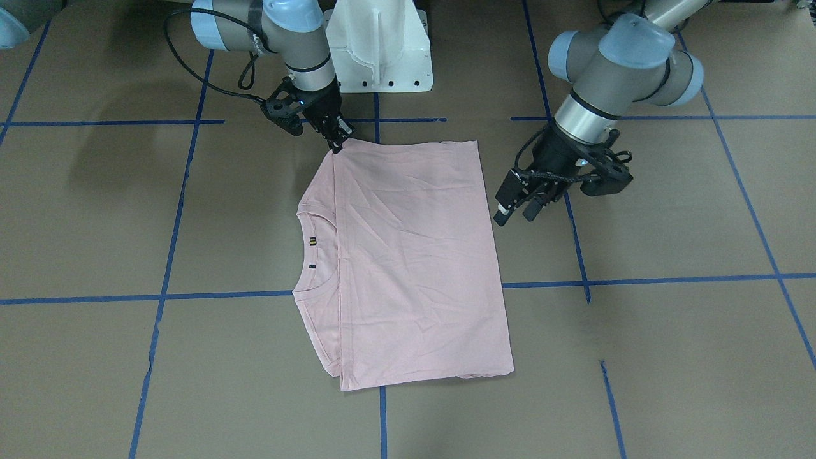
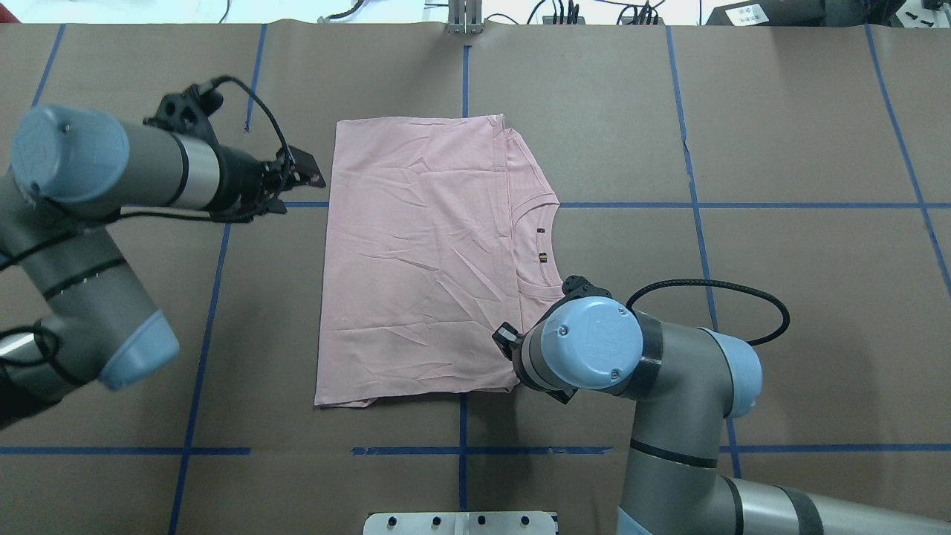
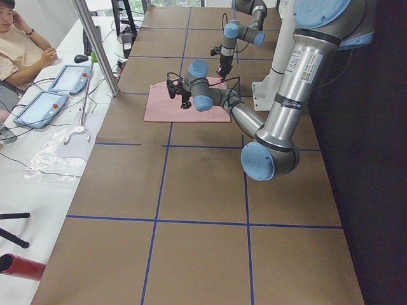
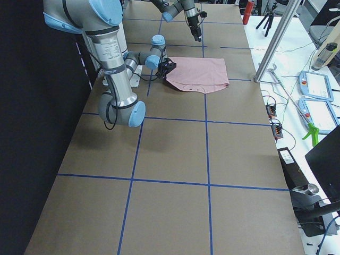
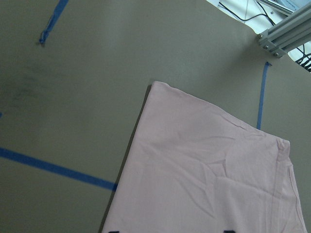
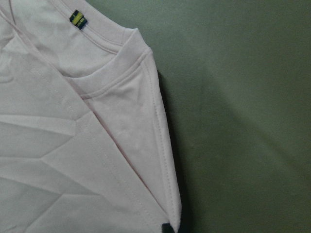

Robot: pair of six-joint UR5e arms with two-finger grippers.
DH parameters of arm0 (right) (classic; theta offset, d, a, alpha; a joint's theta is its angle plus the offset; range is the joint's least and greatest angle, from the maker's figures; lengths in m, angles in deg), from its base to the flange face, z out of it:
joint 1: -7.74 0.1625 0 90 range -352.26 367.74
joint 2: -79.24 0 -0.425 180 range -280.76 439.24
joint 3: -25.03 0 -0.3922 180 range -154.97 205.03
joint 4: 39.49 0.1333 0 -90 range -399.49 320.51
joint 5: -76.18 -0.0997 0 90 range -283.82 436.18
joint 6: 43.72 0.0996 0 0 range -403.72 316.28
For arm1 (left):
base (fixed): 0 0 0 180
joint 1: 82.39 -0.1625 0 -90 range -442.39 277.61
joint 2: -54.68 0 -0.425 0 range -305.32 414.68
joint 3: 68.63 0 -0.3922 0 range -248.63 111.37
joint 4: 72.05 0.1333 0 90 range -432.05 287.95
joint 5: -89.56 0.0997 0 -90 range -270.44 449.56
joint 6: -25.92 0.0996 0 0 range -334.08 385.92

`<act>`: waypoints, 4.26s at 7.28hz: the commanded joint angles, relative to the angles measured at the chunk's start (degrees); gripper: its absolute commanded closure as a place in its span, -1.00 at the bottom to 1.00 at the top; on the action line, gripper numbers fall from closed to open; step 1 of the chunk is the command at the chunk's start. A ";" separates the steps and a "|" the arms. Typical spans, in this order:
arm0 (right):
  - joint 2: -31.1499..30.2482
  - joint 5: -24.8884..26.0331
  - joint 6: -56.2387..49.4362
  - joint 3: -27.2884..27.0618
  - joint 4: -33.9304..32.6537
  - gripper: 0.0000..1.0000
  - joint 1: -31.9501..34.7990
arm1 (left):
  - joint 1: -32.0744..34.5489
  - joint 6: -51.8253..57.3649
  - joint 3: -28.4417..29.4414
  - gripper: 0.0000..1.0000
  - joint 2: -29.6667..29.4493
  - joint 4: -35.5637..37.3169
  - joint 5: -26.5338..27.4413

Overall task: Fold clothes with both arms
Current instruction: 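Lower the left gripper to the shirt's near corner beside the right gripper, then grasp the shirt's near edge corners with both grippers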

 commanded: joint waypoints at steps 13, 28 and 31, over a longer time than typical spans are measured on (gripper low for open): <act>-2.15 -0.28 -0.34 -2.09 0.52 1.00 -0.66 | -25.66 -19.86 -5.70 -0.36 4.81 13.80 11.87; -10.24 0.51 4.76 -20.26 -4.45 1.00 -4.00 | -26.10 -20.65 -26.25 1.00 3.76 30.05 11.34; 0.43 0.16 -0.22 -9.01 -6.07 1.00 7.74 | -11.49 -12.17 -13.76 1.00 -8.49 29.97 11.08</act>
